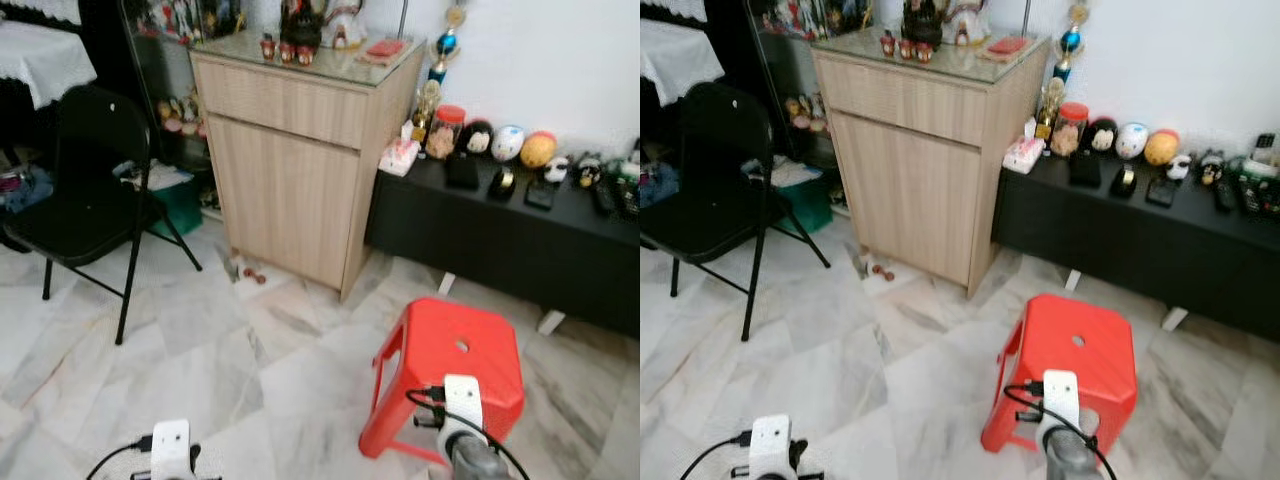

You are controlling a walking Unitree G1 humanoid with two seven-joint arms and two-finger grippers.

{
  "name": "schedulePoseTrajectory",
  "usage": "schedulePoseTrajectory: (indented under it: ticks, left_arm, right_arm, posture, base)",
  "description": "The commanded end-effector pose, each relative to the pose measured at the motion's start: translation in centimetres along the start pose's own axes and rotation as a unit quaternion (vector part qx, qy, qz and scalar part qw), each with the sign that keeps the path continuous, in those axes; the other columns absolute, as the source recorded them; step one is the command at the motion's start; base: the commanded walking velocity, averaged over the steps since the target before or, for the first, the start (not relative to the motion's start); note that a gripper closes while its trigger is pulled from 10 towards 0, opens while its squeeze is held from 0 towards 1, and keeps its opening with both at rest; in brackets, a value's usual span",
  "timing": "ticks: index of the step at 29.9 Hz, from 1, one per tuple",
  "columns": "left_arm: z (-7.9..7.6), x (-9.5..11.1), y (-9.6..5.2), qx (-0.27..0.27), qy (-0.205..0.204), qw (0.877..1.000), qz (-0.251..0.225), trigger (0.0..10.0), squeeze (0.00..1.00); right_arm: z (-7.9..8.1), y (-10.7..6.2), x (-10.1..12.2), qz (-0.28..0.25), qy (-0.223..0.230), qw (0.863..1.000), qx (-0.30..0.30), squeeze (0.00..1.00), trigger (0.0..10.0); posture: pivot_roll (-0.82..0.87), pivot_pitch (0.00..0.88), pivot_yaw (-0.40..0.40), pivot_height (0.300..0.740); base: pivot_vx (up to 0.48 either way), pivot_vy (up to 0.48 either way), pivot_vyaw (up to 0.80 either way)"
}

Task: Hang keys on a hook

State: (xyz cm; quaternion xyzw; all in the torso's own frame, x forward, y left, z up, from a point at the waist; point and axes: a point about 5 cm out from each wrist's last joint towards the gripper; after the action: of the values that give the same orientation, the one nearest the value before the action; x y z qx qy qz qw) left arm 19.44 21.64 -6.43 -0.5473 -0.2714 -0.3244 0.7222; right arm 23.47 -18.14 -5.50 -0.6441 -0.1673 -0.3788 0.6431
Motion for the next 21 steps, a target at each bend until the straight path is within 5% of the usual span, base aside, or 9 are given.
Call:
schedulePoseTrajectory:
  ticks: [1,5,13,21]
  left_arm:
    - [-0.23,-1.25,-0.47,-0.008,0.01,1.0,0.022,10.0,0.0]
    - [-0.37,-1.27,-0.46,-0.012,0.023,0.999,0.025,10.0,0.0]
    - [-0.67,-1.33,-0.5,-0.017,0.027,0.999,0.026,10.0,0.0]
    - [-0.95,-1.39,-0.54,-0.022,0.029,0.999,0.028,10.0,0.0]
  right_arm:
    - [-0.09,-0.02,-0.07,0.0,0.01,1.0,-0.004,0.0,10.0]
    - [-0.09,0.0,0.06,-0.002,0.013,1.0,-0.006,0.0,10.0]
    - [-0.16,0.09,0.45,-0.005,0.021,1.0,-0.01,0.0,10.0]
    - [0.07,0.14,0.67,-0.01,0.022,1.0,-0.007,0.0,10.0]
  posture:
    - [0.21,0.0,-0.078,0.74]
    - [0.21,0.0,-0.081,0.74]
    - [0.21,0.0,-0.084,0.74]
    - [0.21,0.0,-0.085,0.74]
  base:
    - [0.0,0.0,0.0]
    - [0.0,0.0,0.0]
    - [0.0,-0.394,0.0]
    - [0.0,-0.409,-0.62]
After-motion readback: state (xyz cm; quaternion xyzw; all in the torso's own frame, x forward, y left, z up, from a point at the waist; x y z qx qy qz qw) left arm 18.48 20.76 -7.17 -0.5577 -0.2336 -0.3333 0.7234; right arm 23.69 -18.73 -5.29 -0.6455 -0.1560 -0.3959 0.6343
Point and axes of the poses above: a point about 5 cm out from each wrist's last joint towards the gripper, its own y axis pointing out of the wrist towards the gripper, its own x axis along the axis of the wrist's last joint, z = x × y, and after that the axes turned 14 degrees about y, right-handed
